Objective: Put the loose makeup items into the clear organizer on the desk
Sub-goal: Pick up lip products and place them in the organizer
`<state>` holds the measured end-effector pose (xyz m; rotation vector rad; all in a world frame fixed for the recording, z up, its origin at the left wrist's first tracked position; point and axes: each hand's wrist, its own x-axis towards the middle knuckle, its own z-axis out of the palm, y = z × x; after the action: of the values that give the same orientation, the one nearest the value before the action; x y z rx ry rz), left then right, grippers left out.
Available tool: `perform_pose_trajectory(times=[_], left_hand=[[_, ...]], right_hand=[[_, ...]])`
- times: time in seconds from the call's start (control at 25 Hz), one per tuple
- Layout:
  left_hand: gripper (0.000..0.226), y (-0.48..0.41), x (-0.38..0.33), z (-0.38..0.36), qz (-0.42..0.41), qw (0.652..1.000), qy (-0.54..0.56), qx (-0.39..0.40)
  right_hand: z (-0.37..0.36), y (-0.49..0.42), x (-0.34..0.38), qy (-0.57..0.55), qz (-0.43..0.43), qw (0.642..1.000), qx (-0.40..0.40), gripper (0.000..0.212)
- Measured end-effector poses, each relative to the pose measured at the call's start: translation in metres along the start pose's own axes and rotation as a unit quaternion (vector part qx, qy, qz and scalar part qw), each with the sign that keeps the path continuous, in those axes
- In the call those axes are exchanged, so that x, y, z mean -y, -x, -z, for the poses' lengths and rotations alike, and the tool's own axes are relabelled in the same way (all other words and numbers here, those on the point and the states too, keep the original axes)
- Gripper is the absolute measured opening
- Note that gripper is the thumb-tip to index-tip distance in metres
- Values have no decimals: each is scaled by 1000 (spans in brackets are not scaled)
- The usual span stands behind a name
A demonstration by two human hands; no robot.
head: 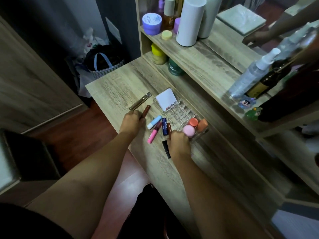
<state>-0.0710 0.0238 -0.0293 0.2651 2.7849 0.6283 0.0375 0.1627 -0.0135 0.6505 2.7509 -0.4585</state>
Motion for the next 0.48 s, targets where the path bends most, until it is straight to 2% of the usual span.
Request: perform_pose_trajectory(times=[0.24, 0.36, 0.48], left_hand=[[23, -10, -3, -1, 16, 1000, 2, -8], [22, -8, -2, 4, -4, 1000, 10, -28], [15, -2, -9, 16, -61, 989, 131, -22]], right_hand=[[6, -5, 7, -15, -21, 1000, 9, 14], [17, -1, -1, -96, -1, 995, -32, 16], [30, 8, -13, -215, 26, 972, -92, 25]])
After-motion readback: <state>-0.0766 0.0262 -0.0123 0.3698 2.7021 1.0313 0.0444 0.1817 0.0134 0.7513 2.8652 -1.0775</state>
